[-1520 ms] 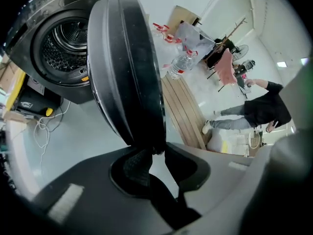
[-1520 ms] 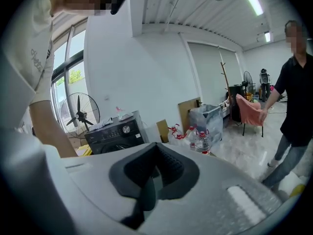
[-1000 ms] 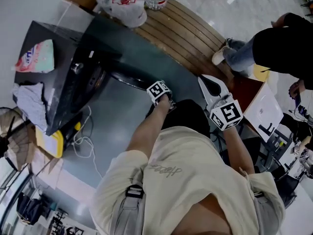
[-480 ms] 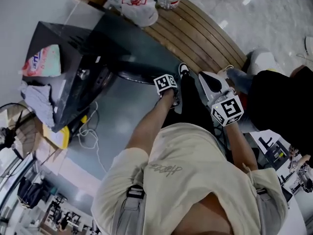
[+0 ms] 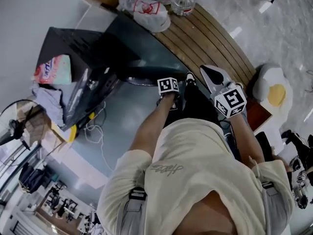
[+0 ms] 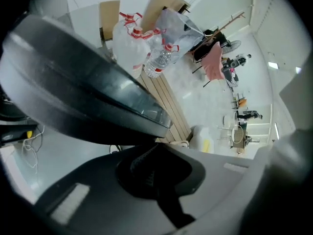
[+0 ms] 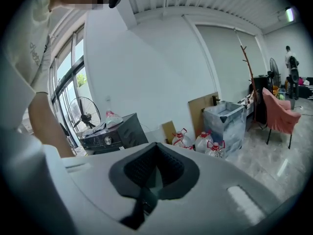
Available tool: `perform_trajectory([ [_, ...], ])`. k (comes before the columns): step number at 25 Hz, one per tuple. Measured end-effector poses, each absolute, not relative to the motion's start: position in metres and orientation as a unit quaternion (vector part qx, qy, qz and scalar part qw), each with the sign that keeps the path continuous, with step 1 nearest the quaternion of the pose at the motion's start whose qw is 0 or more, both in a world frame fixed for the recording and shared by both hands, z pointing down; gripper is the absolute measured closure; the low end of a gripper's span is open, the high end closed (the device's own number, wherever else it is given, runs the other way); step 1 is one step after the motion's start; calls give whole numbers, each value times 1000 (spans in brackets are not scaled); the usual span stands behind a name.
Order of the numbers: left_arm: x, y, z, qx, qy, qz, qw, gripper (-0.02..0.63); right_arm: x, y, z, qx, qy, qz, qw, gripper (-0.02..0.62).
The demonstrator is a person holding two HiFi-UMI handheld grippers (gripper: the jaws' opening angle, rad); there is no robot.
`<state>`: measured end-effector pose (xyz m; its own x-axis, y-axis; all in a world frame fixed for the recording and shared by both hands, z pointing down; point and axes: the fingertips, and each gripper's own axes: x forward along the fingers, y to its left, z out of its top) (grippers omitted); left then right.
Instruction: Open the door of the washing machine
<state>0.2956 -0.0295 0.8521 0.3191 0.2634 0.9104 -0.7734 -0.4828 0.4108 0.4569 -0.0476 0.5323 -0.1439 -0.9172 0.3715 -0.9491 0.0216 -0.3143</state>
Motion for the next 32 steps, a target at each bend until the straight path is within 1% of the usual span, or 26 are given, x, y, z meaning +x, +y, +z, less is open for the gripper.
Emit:
perform_trajectory([
  [5,329,-63,845,685,-204,541,443,592,494,-64,540,646,-715,265,25,595],
  [13,353,-128,838,704,-240,532,406,592,530,-80,543,636,-725,260,38,595],
  [20,350,-183,832,702,-315,489,412,591,552,-76,552,636,-723,265,46,595],
  [24,346,-197,828,702,-314,489,412,591,559,-74,554,637,-721,267,50,595],
  [29,342,-187,824,708,-304,514,377,591,559,-75,553,634,-725,265,50,595],
  [32,340,-182,821,714,-303,511,370,591,554,-80,551,626,-733,263,53,595],
])
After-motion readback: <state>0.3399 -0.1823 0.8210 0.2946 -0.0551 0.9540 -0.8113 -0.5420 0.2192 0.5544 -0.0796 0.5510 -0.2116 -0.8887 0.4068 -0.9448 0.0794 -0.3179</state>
